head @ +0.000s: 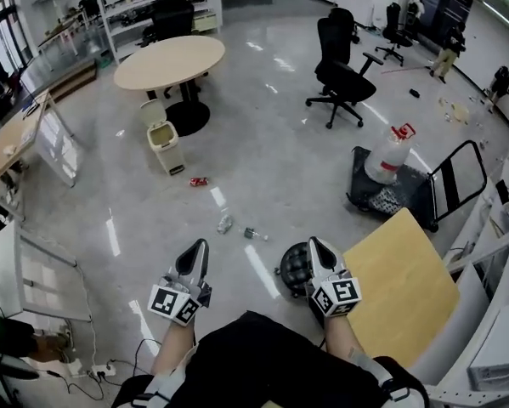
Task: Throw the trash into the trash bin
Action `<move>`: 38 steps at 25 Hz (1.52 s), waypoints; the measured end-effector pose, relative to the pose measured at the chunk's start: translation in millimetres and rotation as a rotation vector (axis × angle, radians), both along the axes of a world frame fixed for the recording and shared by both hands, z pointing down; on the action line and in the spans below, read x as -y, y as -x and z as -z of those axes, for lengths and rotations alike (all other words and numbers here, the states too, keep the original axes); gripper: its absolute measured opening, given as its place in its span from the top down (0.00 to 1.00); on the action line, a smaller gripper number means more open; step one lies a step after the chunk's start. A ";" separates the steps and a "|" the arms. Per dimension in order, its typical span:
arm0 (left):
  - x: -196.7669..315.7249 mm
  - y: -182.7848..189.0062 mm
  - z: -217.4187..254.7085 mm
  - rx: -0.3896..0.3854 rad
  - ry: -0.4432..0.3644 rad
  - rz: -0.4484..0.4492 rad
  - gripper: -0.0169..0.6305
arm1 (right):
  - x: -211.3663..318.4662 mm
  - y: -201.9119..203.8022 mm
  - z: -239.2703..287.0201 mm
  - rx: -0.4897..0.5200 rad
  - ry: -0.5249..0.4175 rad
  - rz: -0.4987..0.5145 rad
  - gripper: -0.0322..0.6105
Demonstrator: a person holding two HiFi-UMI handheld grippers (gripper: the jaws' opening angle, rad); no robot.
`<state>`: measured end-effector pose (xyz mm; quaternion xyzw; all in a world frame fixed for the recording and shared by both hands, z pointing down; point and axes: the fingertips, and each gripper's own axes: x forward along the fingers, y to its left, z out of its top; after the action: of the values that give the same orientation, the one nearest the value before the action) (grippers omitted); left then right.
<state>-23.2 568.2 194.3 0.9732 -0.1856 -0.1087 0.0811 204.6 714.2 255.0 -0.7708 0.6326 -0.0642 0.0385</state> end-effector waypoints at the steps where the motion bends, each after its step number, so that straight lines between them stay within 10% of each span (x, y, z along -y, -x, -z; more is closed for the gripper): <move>1: 0.1 10.1 0.4 0.001 0.002 0.038 0.97 | 10.2 6.1 -1.5 0.004 0.000 0.041 0.94; 18: -7.2 155.0 -8.9 0.053 0.027 0.496 0.97 | 112.3 102.6 -22.9 0.021 0.050 0.466 0.94; 38: 39.7 293.4 12.9 -0.024 -0.033 0.626 0.97 | 208.6 248.4 19.1 -0.013 -0.012 0.605 0.94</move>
<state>-316.6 528.6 181.5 0.8685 -0.4736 -0.1429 0.0301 -43.8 505.5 235.9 -0.5477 0.8340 -0.0639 0.0180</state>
